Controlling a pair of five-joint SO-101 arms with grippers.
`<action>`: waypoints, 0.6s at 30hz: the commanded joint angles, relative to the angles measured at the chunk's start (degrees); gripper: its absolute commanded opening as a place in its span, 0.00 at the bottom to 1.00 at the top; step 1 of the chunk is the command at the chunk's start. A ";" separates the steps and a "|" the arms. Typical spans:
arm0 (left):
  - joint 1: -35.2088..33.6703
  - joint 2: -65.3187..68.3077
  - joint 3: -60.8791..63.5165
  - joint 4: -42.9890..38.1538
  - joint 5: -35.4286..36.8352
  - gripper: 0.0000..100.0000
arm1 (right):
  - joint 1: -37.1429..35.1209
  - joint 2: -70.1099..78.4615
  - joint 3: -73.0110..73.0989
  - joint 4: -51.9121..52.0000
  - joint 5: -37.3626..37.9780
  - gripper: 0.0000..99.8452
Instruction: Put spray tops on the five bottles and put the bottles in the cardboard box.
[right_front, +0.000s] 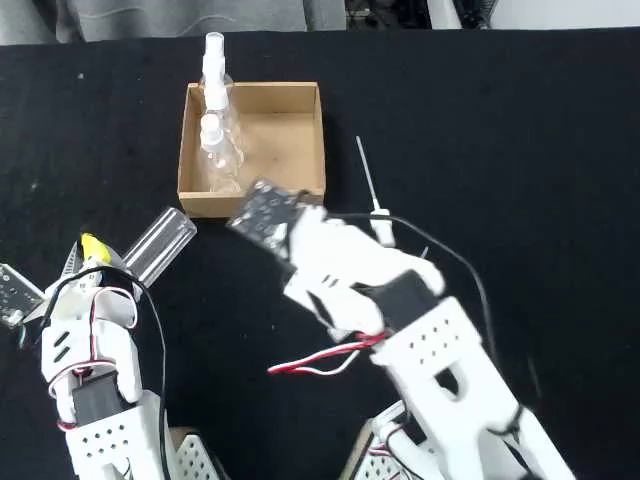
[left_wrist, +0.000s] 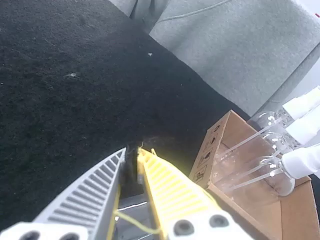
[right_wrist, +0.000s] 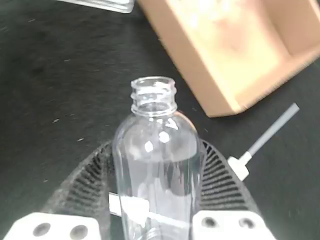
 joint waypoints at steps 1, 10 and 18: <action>-0.31 -0.44 1.27 -1.14 -0.53 0.03 | 4.48 -4.62 1.01 -3.96 -0.97 0.09; 1.71 -0.44 1.27 -1.14 -0.53 0.03 | 12.22 -7.25 1.71 -7.56 -8.88 0.09; 2.86 -0.44 1.10 -0.97 -10.81 0.03 | 19.43 -7.43 4.35 -13.80 -18.90 0.09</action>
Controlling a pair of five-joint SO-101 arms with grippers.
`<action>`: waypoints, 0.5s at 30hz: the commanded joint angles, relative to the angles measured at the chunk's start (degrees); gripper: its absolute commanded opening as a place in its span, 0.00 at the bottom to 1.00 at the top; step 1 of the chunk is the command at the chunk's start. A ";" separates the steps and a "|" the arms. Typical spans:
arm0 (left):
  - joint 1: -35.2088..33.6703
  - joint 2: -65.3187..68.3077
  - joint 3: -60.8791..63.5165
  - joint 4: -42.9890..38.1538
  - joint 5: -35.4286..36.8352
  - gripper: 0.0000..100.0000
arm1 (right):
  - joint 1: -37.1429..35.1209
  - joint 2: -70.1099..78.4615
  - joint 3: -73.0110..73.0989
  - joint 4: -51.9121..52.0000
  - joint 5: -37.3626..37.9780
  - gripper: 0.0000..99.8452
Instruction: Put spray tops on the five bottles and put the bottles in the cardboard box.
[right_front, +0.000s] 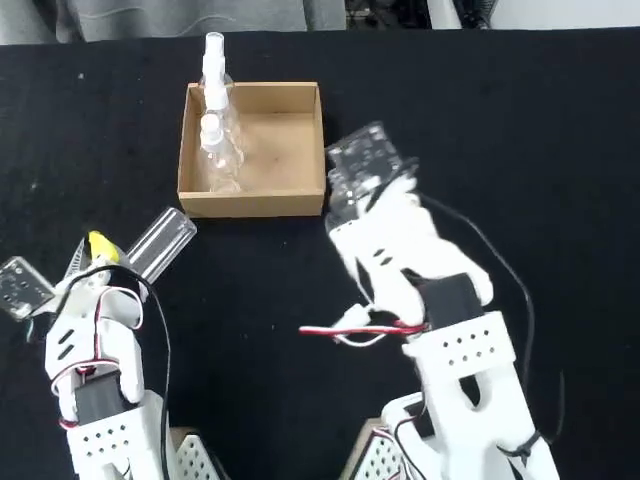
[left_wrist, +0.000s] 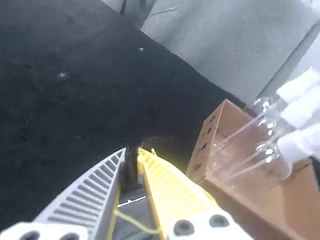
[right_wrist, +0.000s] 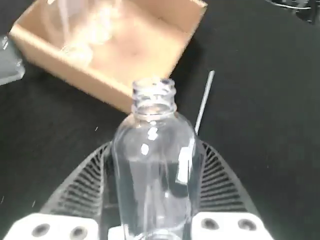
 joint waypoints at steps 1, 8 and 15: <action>0.75 -0.44 1.19 -0.97 -6.59 0.03 | 4.48 -3.47 1.71 -5.63 -4.48 0.09; 3.03 -0.44 -1.27 7.12 -26.02 0.03 | 10.55 -3.47 6.11 -13.89 -9.85 0.09; 12.79 -0.35 -10.59 17.85 -28.66 0.03 | 16.44 -3.47 6.64 -15.65 -13.01 0.09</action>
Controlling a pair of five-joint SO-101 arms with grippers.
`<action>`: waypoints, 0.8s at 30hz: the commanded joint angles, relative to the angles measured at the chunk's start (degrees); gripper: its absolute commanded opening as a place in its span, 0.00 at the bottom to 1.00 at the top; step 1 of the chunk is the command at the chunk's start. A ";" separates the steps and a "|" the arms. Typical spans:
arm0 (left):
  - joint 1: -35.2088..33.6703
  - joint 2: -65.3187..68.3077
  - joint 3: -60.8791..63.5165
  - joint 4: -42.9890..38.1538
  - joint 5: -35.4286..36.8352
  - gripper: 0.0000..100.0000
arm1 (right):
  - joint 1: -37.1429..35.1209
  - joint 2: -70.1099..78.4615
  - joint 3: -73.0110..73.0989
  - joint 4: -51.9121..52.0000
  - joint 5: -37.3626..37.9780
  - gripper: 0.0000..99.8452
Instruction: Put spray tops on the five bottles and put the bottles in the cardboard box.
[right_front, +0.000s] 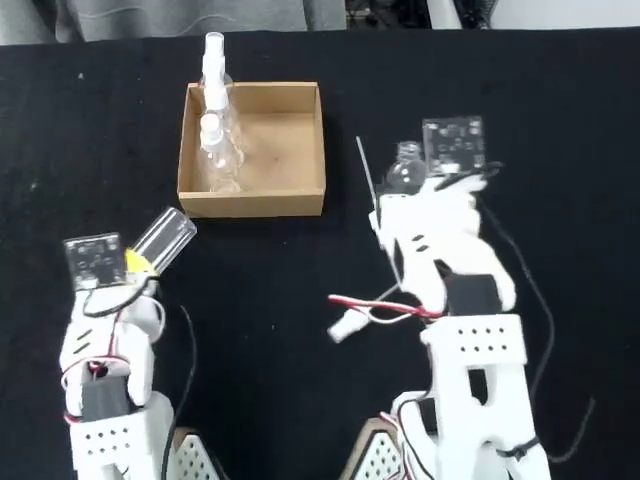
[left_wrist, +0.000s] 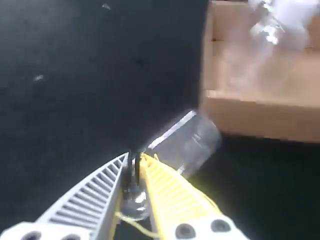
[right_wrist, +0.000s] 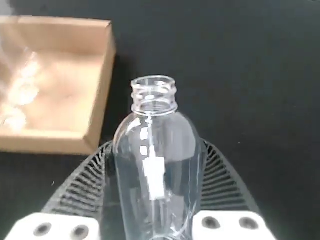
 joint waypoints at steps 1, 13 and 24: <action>6.29 -0.35 -8.57 5.36 -0.88 0.03 | 3.69 -3.47 -0.31 -1.93 -1.76 0.09; 30.73 0.00 -14.11 10.64 -0.88 0.03 | 4.66 -3.47 -0.31 -1.93 -2.20 0.09; 39.60 20.04 -21.05 5.89 -0.53 0.11 | 7.65 -3.47 -0.31 -3.52 -2.37 0.09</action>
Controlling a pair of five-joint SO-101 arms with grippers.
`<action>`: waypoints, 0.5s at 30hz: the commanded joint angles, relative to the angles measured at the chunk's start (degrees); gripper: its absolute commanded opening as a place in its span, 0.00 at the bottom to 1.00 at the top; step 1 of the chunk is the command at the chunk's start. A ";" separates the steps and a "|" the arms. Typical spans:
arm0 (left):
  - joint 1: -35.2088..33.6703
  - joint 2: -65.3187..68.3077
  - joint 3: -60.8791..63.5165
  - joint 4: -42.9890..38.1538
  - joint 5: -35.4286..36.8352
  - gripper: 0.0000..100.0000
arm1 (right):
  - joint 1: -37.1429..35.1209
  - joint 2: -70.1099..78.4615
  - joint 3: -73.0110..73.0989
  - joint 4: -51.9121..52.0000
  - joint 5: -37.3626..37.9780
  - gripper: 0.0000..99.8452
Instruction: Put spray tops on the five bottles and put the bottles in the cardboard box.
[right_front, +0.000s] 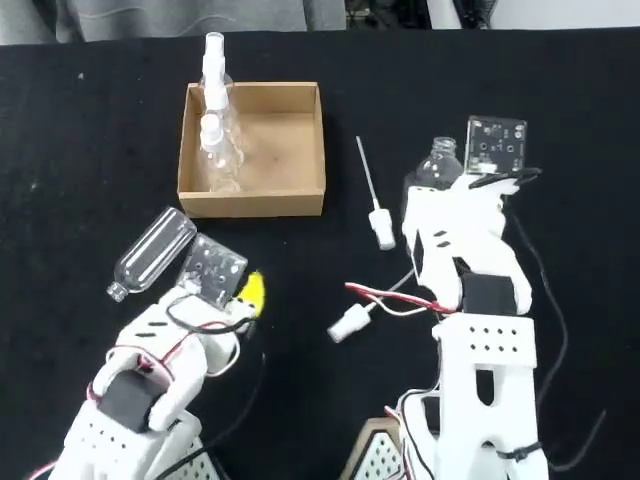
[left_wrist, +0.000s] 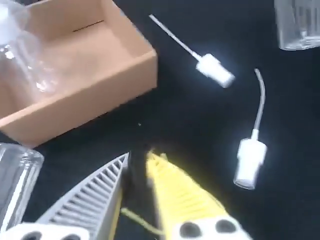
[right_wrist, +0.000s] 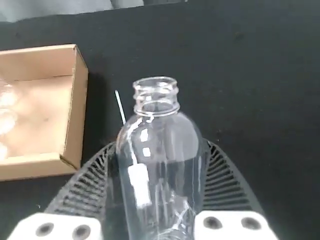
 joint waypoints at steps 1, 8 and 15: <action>1.98 7.12 -6.37 -2.73 -0.09 0.12 | 2.73 -3.47 -0.31 -1.93 -0.44 0.09; 6.90 16.35 -7.52 -7.74 -0.09 0.13 | 6.15 -3.21 -0.31 -4.13 -0.53 0.09; 9.71 23.38 -7.52 -11.96 0.00 0.15 | 6.77 -3.21 -0.31 -4.48 -0.53 0.09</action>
